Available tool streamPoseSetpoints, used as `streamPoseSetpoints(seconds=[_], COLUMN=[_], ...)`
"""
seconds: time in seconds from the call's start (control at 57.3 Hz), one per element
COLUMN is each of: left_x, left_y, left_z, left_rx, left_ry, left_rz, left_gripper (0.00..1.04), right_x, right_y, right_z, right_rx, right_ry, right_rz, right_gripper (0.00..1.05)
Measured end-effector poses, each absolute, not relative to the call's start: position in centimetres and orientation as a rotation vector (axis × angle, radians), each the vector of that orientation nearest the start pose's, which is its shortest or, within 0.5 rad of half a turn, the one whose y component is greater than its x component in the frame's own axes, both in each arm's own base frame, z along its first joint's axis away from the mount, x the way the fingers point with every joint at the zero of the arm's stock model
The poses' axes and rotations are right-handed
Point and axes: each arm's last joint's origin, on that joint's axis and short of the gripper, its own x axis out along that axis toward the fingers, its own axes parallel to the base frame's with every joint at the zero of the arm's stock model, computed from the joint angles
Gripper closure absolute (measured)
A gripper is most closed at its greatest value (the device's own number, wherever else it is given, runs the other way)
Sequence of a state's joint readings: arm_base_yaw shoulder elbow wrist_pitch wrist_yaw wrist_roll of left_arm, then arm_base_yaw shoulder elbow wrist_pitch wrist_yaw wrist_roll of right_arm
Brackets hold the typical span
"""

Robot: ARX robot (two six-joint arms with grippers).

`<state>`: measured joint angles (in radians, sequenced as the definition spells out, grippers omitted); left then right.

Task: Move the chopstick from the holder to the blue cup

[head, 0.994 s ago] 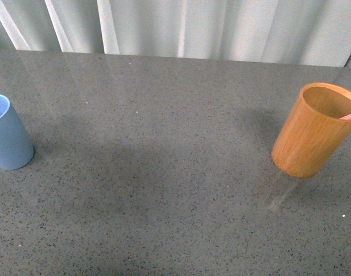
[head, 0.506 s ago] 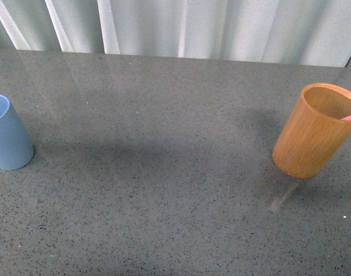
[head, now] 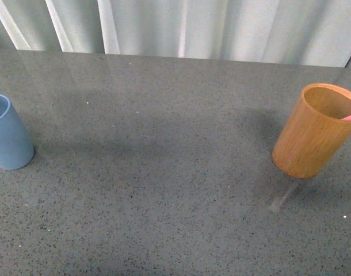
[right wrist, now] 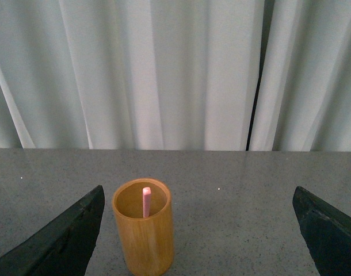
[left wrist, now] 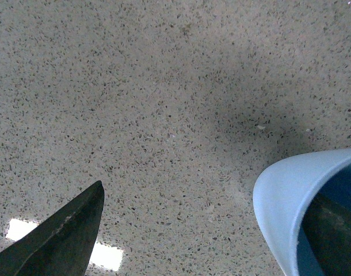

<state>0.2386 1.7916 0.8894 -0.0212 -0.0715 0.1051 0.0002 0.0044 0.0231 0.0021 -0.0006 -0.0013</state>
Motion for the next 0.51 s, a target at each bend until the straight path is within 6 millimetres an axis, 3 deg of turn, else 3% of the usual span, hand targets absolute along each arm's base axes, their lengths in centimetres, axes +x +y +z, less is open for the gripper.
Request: streamPoseSetpoints(seconds=[0.087,0.122,0.506], left_x=[32.7,32.9,34.4], left_y=[7.9,7.6,3.8], left_z=[12.3,12.0,11.6], left_rx=[0.026,0.027,0.005], left_ry=[0.967,0.983,1.123], left_rz=[0.233,0.223,0.149], left_gripper=[0.11,0.20,0.75], right_x=[9.7,9.7,9.7], right_y=[0.0,0.0,0.0], right_z=[17.1,17.1,17.1], right_rx=[-0.001,-0.001,-0.001], right_ry=[-0.021,-0.021,-0.021], right_rz=[0.001,0.001,0.001], right_gripper=[0.10,0.10,0.10])
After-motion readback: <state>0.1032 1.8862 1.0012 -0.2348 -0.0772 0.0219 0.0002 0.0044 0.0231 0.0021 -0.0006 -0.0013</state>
